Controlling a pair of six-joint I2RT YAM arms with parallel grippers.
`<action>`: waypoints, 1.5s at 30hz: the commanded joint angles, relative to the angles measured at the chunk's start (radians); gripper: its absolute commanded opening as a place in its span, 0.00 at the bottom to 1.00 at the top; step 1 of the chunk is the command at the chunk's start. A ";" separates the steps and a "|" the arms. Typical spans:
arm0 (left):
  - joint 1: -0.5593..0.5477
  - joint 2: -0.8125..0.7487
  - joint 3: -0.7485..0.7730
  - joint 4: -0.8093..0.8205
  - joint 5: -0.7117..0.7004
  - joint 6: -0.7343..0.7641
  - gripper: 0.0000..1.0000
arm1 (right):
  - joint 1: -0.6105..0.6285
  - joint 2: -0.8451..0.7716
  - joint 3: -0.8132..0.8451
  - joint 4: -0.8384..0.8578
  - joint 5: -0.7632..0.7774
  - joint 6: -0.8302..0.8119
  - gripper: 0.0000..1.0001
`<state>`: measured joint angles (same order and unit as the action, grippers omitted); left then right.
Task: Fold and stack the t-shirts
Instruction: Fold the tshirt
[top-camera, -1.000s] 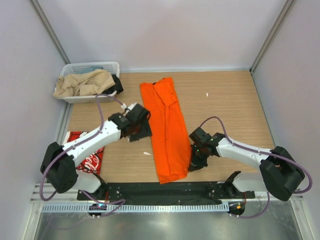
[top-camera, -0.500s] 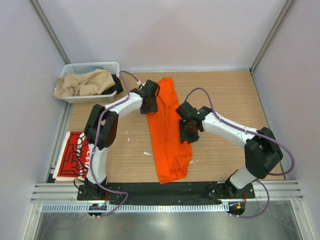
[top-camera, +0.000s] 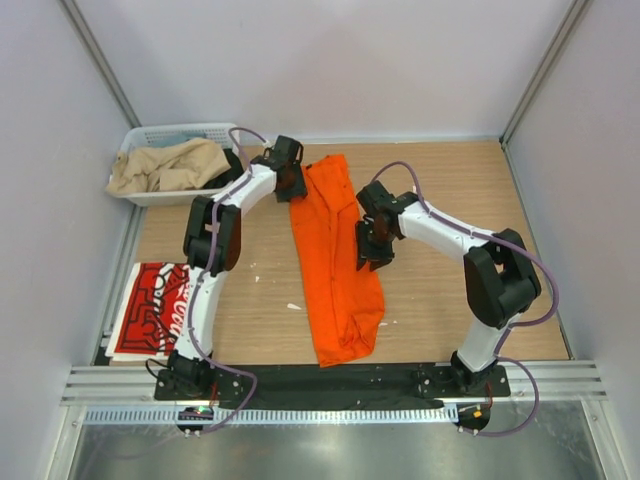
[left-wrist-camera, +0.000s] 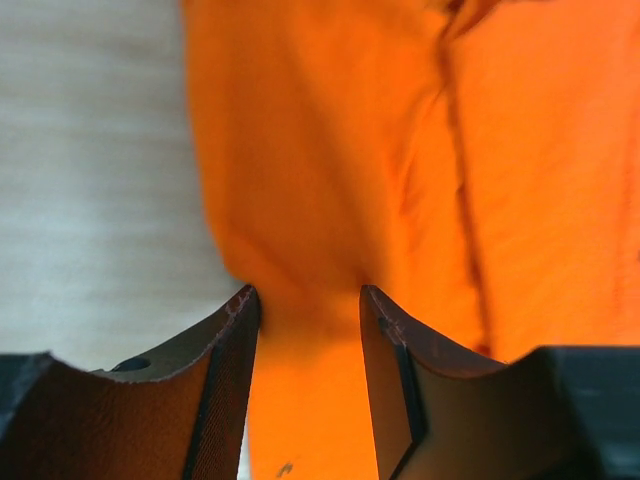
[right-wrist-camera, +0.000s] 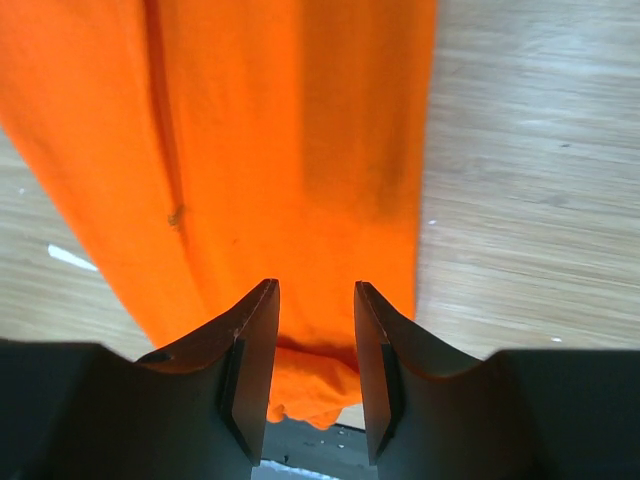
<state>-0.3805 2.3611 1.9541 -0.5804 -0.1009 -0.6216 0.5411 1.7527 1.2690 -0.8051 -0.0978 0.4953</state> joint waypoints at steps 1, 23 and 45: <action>0.043 0.119 0.107 -0.053 0.140 0.039 0.47 | 0.007 -0.044 0.004 0.087 -0.108 0.003 0.42; 0.101 -0.037 0.321 -0.168 0.343 0.096 0.59 | 0.056 -0.039 -0.158 0.185 -0.355 0.085 0.41; -0.236 -0.829 -0.862 0.051 0.297 -0.213 0.48 | 0.097 -0.102 -0.359 0.204 -0.439 0.103 0.38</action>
<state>-0.5938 1.5913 1.1069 -0.6155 0.2241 -0.7631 0.6327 1.7275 0.9516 -0.5564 -0.5102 0.5865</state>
